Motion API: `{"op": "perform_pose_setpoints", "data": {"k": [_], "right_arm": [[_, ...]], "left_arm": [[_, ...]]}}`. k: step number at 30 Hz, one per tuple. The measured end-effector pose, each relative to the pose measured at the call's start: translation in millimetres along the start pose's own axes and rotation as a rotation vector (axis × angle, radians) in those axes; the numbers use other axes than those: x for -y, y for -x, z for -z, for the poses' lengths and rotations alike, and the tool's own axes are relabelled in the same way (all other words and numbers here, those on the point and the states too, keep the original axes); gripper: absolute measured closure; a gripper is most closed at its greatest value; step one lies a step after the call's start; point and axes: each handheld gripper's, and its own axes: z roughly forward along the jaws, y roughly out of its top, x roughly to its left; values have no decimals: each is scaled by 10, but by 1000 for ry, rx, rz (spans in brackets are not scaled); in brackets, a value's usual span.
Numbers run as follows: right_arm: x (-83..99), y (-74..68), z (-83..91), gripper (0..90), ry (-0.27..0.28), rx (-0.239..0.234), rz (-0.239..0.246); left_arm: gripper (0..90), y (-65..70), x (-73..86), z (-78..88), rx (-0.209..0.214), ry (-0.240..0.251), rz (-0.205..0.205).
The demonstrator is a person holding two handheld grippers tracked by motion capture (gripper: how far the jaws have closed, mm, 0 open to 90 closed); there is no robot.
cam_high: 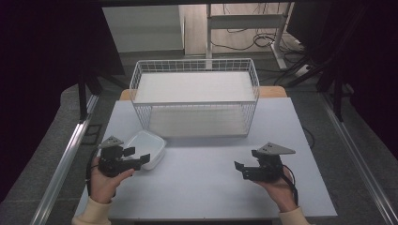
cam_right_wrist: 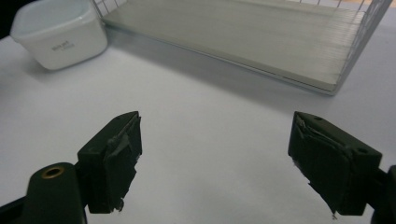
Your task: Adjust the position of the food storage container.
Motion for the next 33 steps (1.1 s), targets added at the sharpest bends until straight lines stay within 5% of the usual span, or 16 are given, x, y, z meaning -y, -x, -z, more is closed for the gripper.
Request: {"op": "perform_pose_setpoints", "data": {"k": [33], "right_arm": [[19, 76, 51, 172, -3, 12, -37]], "left_arm": [[254, -114, -26, 106, -18, 16, 7]]}}
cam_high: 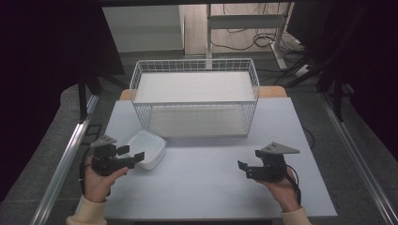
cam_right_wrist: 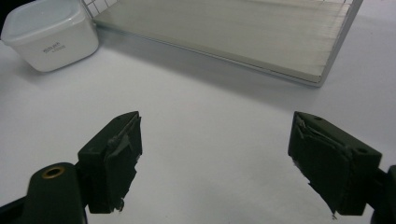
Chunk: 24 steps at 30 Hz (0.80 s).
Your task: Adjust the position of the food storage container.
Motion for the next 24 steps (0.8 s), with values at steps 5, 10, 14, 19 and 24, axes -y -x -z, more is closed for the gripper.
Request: {"op": "perform_pose_setpoints", "data": {"k": [5, 10, 14, 19, 24], "right_arm": [[15, 8, -16, 172, -12, -3, -3], [18, 2, -17, 172, -15, -2, -5], [10, 1, 1, 173, -10, 2, -7], [11, 13, 1, 175, -9, 4, -10], [20, 25, -6, 176, -18, 10, -17]], "left_arm": [[255, -52, -57, 10, -17, 0, 0], [255, -135, -173, -4, -24, -10, 9], [258, -239, -329, -4, -33, -26, 10], [302, -376, -458, 18, -57, -29, 8], [356, -532, -541, -15, -68, -42, 33]]}}
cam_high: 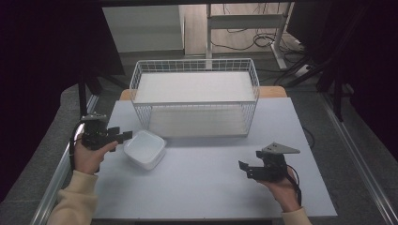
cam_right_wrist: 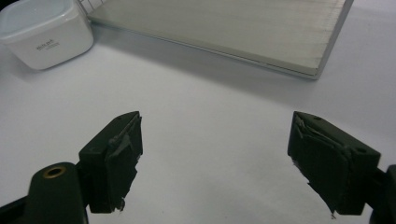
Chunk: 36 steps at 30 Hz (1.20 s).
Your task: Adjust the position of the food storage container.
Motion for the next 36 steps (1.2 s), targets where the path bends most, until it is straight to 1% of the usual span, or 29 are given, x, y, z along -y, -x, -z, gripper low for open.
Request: {"op": "perform_pose_setpoints", "data": {"k": [3, 4, 5, 7, 8, 9, 10, 11, 12, 13, 14, 15, 16, 17, 18, 19, 22, 23, 25, 27, 29, 30, 32, 33, 36], "right_arm": [[4, 9, -4, 176, -2, 6, -4], [4, 9, -4, 176, -2, 6, -4], [6, 10, -8, 177, -6, 8, -5], [7, 10, -9, 177, -7, 8, -5], [8, 9, -10, 178, -8, 9, -4], [10, 5, -12, 178, -10, 8, -4], [10, 6, -14, 179, -9, 8, -2], [11, 4, -16, 179, -10, 8, -2], [11, 4, -16, 179, -10, 8, -2], [12, 2, -20, 179, -13, 8, -2], [12, 2, -20, 179, -13, 8, -2], [14, 2, -23, 180, -15, 9, -2], [18, 3, -30, 180, -19, 11, -2], [18, 3, -30, 180, -19, 11, -2], [20, 2, -34, 180, -22, 10, -1], [24, 0, -43, 180, -27, 10, 1], [29, -8, -51, 181, -34, 9, 4], [29, -8, -51, 181, -34, 9, 4], [33, -17, -61, 182, -37, 8, 11], [34, -20, -64, 183, -38, 7, 9], [38, -22, -70, 186, -41, 2, 12], [39, -22, -71, 187, -41, 0, 15], [40, -22, -71, 187, -41, 0, 17], [44, -17, -77, 188, -45, 1, 15], [46, -15, -80, 188, -48, 1, 14]], "left_arm": [[377, -63, -25, -43, -10, -15, 9], [384, -63, -25, -43, -10, -15, 9], [394, -111, -37, -80, -16, -28, 17], [413, -135, -41, -100, -20, -32, 23], [413, -167, -46, -125, -21, -41, 32], [445, -208, -49, -161, -28, -54, 37], [464, -225, -50, -180, -41, -60, 36], [504, -239, -51, -196, -55, -69, 33], [541, -239, -51, -196, -55, -69, 33], [586, -271, -56, -230, -75, -81, 32], [615, -271, -56, -230, -75, -81, 32], [615, -286, -57, -247, -81, -89, 32], [701, -311, -61, -286, -85, -110, 28], [731, -311, -61, -286, -85, -110, 28], [731, -323, -62, -313, -92, -125, 23], [816, -336, -59, -356, -101, -145, 16], [888, -359, -48, -429, -109, -176, 9], [900, -359, -48, -429, -109, -176, 9], [900, -379, -42, -480, -111, -197, 6], [900, -380, -39, -500, -111, -204, 8], [900, -385, -26, -538, -113, -220, 3], [900, -385, -13, -568, -120, -233, -7], [900, -387, -3, -591, -118, -238, -11], [900, -391, 18, -633, -110, -249, -14], [900, -385, 38, -664, -98, -256, -25]]}}
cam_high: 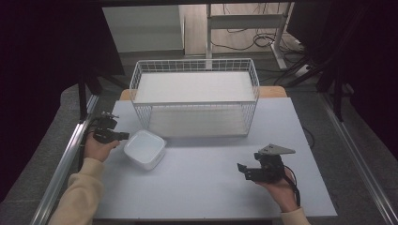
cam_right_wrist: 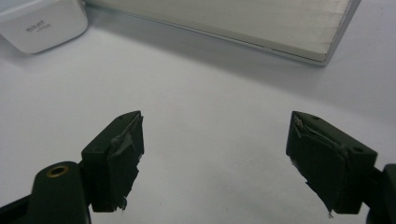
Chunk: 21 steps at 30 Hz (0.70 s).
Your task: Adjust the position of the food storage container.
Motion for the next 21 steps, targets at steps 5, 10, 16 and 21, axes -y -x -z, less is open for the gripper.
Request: {"op": "perform_pose_setpoints", "data": {"k": [5, 10, 16, 21], "right_arm": [[-5, -13, 2, 188, -1, -1, 6], [-6, -19, -2, 189, -1, -4, 10], [-4, -19, -4, 189, -6, -2, 11], [-10, -30, -1, 190, -5, -3, 16]], "left_arm": [[900, 50, -3, -35, -12, -21, -34], [900, 44, 1, -34, -3, -22, -26], [900, 123, 5, -53, 46, -30, -42], [900, 305, 8, -77, 68, -37, -89]]}}
